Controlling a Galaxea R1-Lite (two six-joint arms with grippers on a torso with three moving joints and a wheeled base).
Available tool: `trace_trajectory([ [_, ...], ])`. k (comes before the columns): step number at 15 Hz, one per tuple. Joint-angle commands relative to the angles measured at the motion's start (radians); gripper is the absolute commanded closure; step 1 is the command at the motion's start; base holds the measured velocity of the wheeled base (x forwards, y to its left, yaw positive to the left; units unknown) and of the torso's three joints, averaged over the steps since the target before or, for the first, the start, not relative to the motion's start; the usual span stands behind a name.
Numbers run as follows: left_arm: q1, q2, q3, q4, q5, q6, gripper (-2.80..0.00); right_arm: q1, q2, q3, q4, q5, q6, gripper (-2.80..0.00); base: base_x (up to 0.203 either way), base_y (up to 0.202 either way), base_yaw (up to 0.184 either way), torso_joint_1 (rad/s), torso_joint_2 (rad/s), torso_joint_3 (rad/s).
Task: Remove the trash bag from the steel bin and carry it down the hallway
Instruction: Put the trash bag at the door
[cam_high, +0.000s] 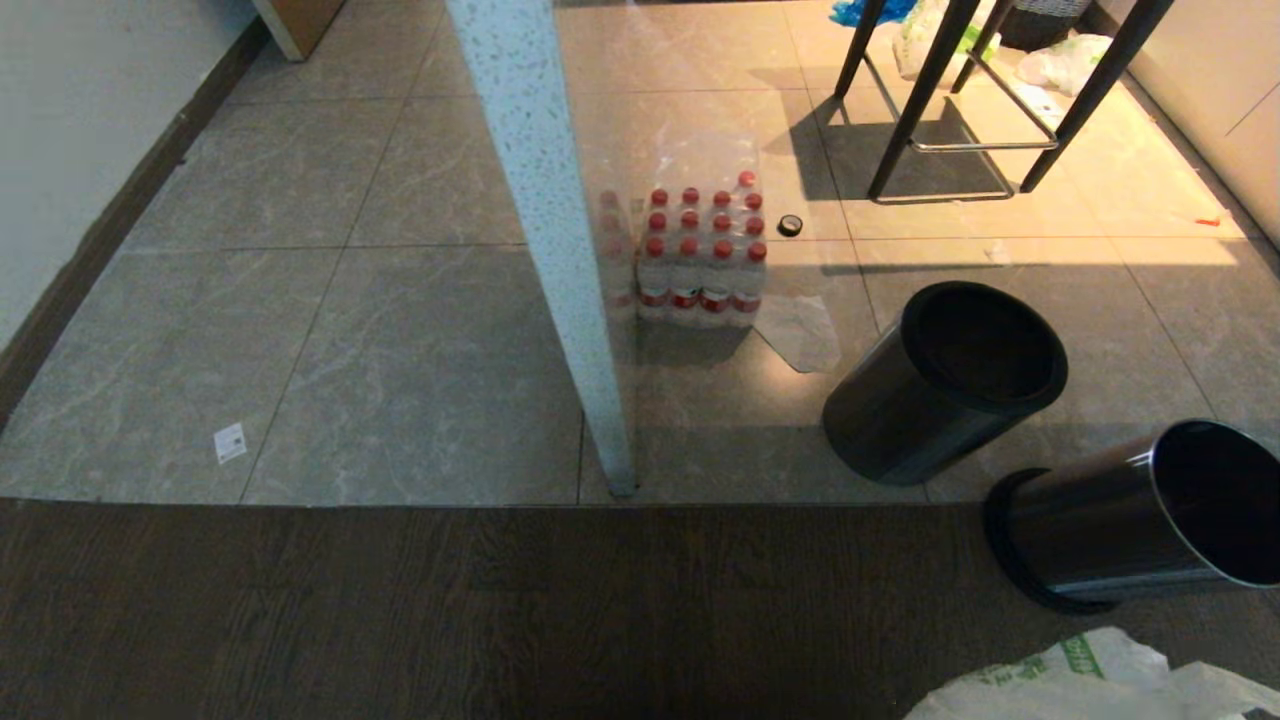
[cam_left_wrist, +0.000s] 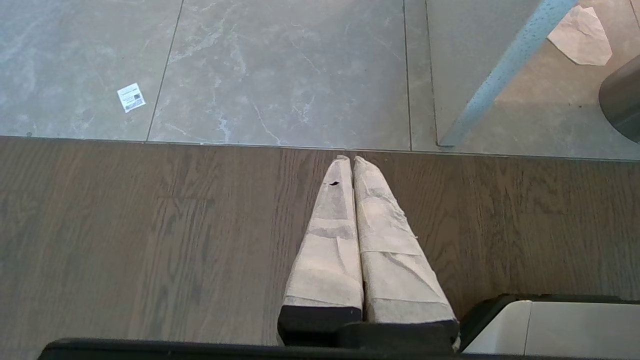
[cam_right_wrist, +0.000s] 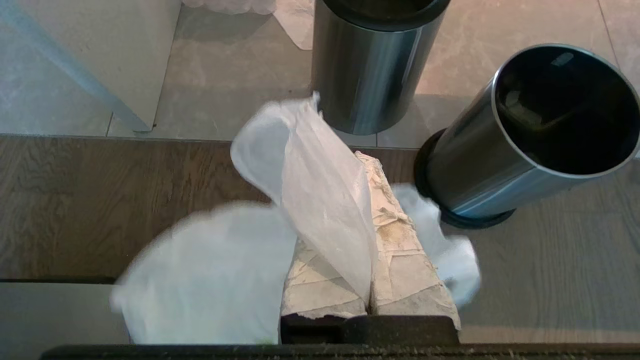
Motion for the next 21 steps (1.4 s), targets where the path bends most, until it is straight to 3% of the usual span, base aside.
trace_trajectory([
  [1,0.000,0.000,0.000,0.000,0.000,0.000,0.00,0.001,0.001,0.000,0.000,0.000,0.000,0.00,0.000,0.000,0.000,0.000,0.00,0.000],
  [13,0.000,0.000,0.000,0.000,0.000,0.002,0.00,0.001,0.001,0.000,0.000,0.000,0.000,0.00,0.000,0.000,0.000,0.000,0.00,0.003],
  [21,0.000,0.000,0.000,0.000,0.000,-0.001,0.00,0.001,0.001,0.000,0.000,0.000,0.000,0.00,0.000,0.000,0.000,0.001,0.00,0.181],
])
